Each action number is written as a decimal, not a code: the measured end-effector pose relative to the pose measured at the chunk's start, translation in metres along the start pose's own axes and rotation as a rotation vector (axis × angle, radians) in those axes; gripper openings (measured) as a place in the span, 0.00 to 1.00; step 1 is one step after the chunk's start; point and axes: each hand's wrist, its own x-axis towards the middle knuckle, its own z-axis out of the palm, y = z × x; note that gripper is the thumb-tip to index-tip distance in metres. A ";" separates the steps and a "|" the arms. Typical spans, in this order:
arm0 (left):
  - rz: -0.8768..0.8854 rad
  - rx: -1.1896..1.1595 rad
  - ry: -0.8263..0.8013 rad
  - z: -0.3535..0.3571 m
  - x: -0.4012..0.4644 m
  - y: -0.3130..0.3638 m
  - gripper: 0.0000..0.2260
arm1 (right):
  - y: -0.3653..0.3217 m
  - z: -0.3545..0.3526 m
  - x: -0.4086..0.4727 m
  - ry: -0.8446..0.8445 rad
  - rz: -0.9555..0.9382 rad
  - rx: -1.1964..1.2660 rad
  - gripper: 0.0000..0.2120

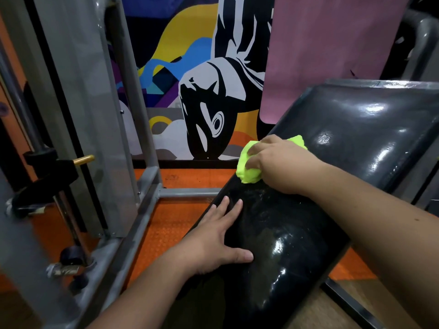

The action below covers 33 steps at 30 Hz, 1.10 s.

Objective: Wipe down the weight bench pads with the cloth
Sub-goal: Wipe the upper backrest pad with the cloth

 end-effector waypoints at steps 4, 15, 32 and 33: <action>-0.012 0.008 0.009 0.000 0.001 -0.002 0.49 | -0.012 0.001 -0.002 0.021 -0.010 -0.088 0.19; 0.002 0.006 0.038 0.003 0.001 -0.005 0.49 | -0.009 0.001 -0.020 0.006 -0.022 -0.014 0.20; -0.016 0.011 0.041 0.003 -0.001 -0.004 0.48 | -0.006 -0.005 -0.034 0.031 0.030 -0.071 0.20; -0.017 0.010 0.043 0.003 -0.001 -0.003 0.48 | -0.008 -0.006 -0.034 0.032 0.045 -0.080 0.20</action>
